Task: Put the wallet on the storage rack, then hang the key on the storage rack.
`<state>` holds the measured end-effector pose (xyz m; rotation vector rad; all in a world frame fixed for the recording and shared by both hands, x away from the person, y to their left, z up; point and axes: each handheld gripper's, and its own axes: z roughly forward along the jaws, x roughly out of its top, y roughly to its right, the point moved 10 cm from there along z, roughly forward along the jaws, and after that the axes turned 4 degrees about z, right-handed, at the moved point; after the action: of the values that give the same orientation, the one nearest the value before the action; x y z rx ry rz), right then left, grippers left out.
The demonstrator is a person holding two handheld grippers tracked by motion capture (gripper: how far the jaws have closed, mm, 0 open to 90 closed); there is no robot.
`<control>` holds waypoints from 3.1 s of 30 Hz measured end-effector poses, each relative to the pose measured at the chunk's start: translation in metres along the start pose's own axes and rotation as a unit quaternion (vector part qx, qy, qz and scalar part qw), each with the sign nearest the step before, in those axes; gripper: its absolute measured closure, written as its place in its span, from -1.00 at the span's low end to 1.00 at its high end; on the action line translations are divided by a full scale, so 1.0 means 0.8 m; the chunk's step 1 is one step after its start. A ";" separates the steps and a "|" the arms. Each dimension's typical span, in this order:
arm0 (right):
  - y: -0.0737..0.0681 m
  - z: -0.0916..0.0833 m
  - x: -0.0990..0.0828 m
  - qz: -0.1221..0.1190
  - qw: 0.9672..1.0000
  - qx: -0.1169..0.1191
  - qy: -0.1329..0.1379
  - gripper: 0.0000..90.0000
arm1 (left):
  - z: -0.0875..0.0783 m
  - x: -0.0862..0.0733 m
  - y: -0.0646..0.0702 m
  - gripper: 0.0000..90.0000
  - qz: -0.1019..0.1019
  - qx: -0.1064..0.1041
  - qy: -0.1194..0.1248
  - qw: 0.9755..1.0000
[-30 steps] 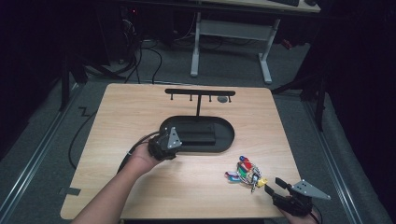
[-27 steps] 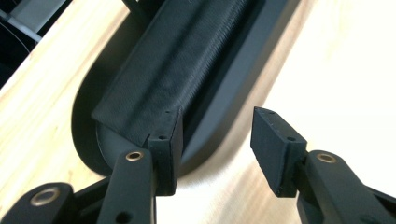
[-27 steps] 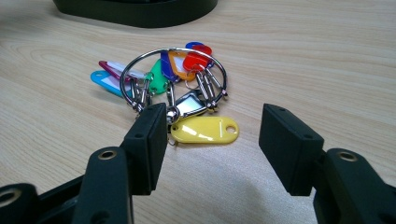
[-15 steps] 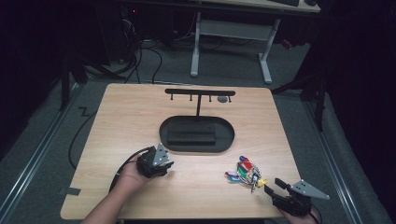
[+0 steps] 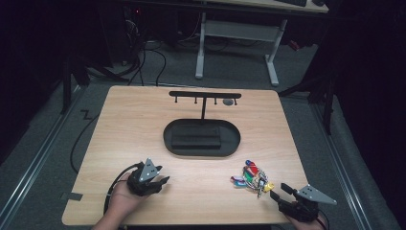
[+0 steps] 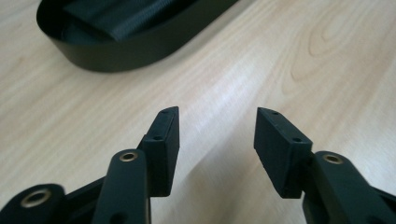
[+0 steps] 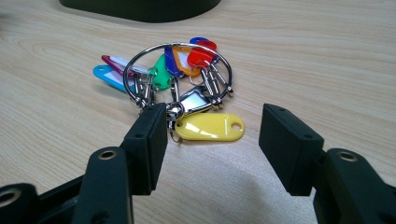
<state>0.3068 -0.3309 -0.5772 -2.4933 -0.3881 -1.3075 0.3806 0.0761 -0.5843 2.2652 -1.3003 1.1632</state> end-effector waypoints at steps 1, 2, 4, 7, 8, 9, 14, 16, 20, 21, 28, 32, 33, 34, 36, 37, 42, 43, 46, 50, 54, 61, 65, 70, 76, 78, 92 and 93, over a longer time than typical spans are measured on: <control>0.000 0.000 0.000 0.001 1.000 0.001 0.001 -0.06 | -0.003 -0.003 0.003 0.09 -0.009 -0.006 0.004 1.000; 0.000 0.000 0.000 0.002 1.000 0.002 0.001 -0.06 | -0.006 -0.007 0.005 0.07 -0.018 -0.008 0.006 1.000; -0.001 0.000 -0.001 0.007 1.000 0.002 0.000 -0.07 | -0.011 -0.013 0.010 0.05 -0.039 -0.017 0.011 0.999; -0.001 0.002 -0.002 0.007 1.000 0.001 -0.002 -0.07 | -0.013 -0.012 0.012 -0.08 -0.050 -0.019 0.015 0.998; -0.001 0.002 -0.002 0.007 1.000 0.000 -0.003 -0.07 | -0.014 -0.011 0.011 -0.11 -0.050 -0.014 0.019 0.998; -0.002 0.002 -0.002 0.009 1.000 -0.001 -0.003 -0.08 | -0.014 -0.010 0.010 -0.13 -0.054 -0.014 0.023 0.998; -0.007 0.003 -0.001 0.008 1.000 -0.009 -0.007 -0.08 | -0.014 -0.005 0.012 -0.23 -0.041 -0.024 0.033 0.998; -0.012 0.004 0.002 0.007 1.000 -0.012 -0.011 -0.08 | -0.013 -0.006 0.014 -0.29 -0.030 -0.026 0.031 0.999; -0.024 0.009 0.013 0.009 1.000 -0.012 -0.024 -0.08 | -0.018 -0.002 0.018 -0.29 -0.028 -0.045 0.049 0.997; -0.027 0.011 0.015 0.004 0.999 -0.011 -0.030 -0.08 | -0.019 0.001 0.018 -0.27 -0.036 -0.053 0.056 0.996; -0.034 0.024 0.024 -0.019 0.997 -0.039 -0.063 -0.10 | -0.025 0.007 0.016 -0.26 -0.044 -0.063 0.077 0.994; -0.042 0.033 0.034 -0.032 0.995 -0.047 -0.082 -0.12 | -0.028 -0.001 0.015 -0.27 -0.054 -0.067 0.069 0.994; -0.044 0.035 0.035 -0.031 0.995 -0.047 -0.088 -0.12 | -0.030 -0.001 0.015 -0.27 -0.058 -0.070 0.071 0.993; -0.044 0.035 0.035 -0.031 0.995 -0.047 -0.088 -0.12 | -0.030 -0.001 0.015 -0.28 -0.058 -0.070 0.071 0.993; -0.047 0.041 0.039 -0.040 0.992 -0.048 -0.108 -0.13 | -0.034 -0.003 0.013 -0.32 -0.059 -0.068 0.073 0.993; -0.047 0.044 0.041 -0.046 0.991 -0.051 -0.115 -0.13 | -0.035 -0.003 0.013 -0.33 -0.057 -0.064 0.071 0.994; -0.056 0.051 0.051 -0.061 0.988 -0.044 -0.138 -0.13 | -0.037 -0.007 0.011 -0.40 -0.048 -0.052 0.066 0.995; -0.056 0.051 0.051 -0.061 0.988 -0.044 -0.138 -0.13 | -0.037 -0.007 0.011 -0.41 -0.048 -0.052 0.066 0.995; -0.064 0.053 0.058 -0.075 0.984 -0.033 -0.156 -0.12 | -0.036 -0.012 0.007 -0.45 -0.045 -0.041 0.060 0.996; -0.070 0.055 0.060 -0.087 0.980 -0.026 -0.175 -0.12 | -0.039 -0.011 0.005 -0.45 -0.043 -0.033 0.064 0.996; -0.075 0.057 0.059 -0.095 0.976 -0.015 -0.193 -0.09 | -0.042 -0.007 0.003 -0.45 -0.038 -0.020 0.068 0.997; -0.093 0.064 0.059 -0.119 0.960 0.000 -0.253 0.09 | -0.040 -0.010 0.007 -0.44 -0.036 -0.030 0.055 0.997; -0.097 0.071 0.061 -0.131 0.949 0.000 -0.287 0.19 | -0.042 -0.013 0.007 -0.44 -0.039 -0.032 0.050 0.997; -0.097 0.082 0.058 -0.139 0.934 -0.003 -0.330 0.27 | -0.048 -0.015 0.005 -0.43 -0.042 -0.029 0.053 0.997; -0.096 0.095 0.063 -0.135 0.926 -0.005 -0.351 0.42 | -0.047 -0.016 0.007 -0.43 -0.038 -0.032 0.052 0.997; -0.096 0.099 0.068 -0.148 0.923 -0.005 -0.357 0.51 | -0.046 -0.016 0.008 -0.43 -0.036 -0.035 0.049 0.998; -0.087 0.119 0.062 -0.105 0.904 -0.028 -0.414 0.50 | -0.040 -0.013 0.017 -0.42 -0.015 -0.050 0.041 0.998; -0.087 0.121 0.059 -0.101 0.902 -0.027 -0.420 0.50 | -0.040 -0.013 0.015 -0.42 -0.017 -0.049 0.042 0.998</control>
<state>0.3790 -0.2254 -0.5809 -3.0098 -0.8125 -0.2031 0.3515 0.0943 -0.5737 2.1379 -1.2532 1.1444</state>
